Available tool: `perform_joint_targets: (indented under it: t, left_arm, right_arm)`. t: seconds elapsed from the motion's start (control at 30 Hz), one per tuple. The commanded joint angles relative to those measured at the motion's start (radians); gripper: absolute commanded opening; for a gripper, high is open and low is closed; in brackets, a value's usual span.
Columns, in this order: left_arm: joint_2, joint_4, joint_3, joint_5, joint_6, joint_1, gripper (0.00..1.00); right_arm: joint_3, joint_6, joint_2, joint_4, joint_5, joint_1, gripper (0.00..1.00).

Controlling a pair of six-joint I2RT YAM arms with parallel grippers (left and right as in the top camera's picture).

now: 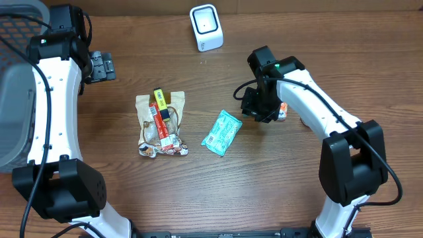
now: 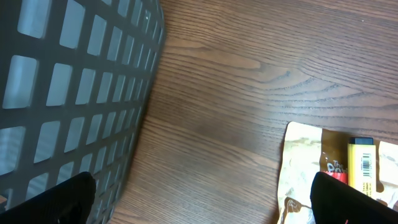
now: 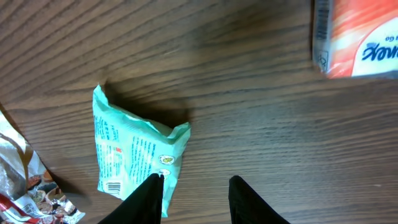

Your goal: Scan the item barcode

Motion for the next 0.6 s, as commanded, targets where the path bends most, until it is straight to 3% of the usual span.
perform_joint_targets:
  t: [0.0,0.2,0.43,0.57]
  left_arm:
    - [-0.003,0.003,0.016,-0.006,0.019,-0.005,1.00]
    - [-0.003,0.015,0.016,-0.006,0.019,-0.007,0.99]
    - [-0.003,0.158,0.016,0.003,0.015,-0.007,1.00]
    - [-0.003,0.116,0.016,0.270,-0.152,-0.007,0.99]
  right_arm:
    - [0.002,-0.073,-0.014,0.008,0.003,-0.005,0.36]
    - [0.002,-0.116,-0.014,-0.007,0.005,-0.005,0.41]
    - [0.002,-0.140,-0.014,-0.007,0.005,-0.005,0.41]
    - [0.002,-0.164,-0.014,-0.006,0.005,-0.005,0.41]
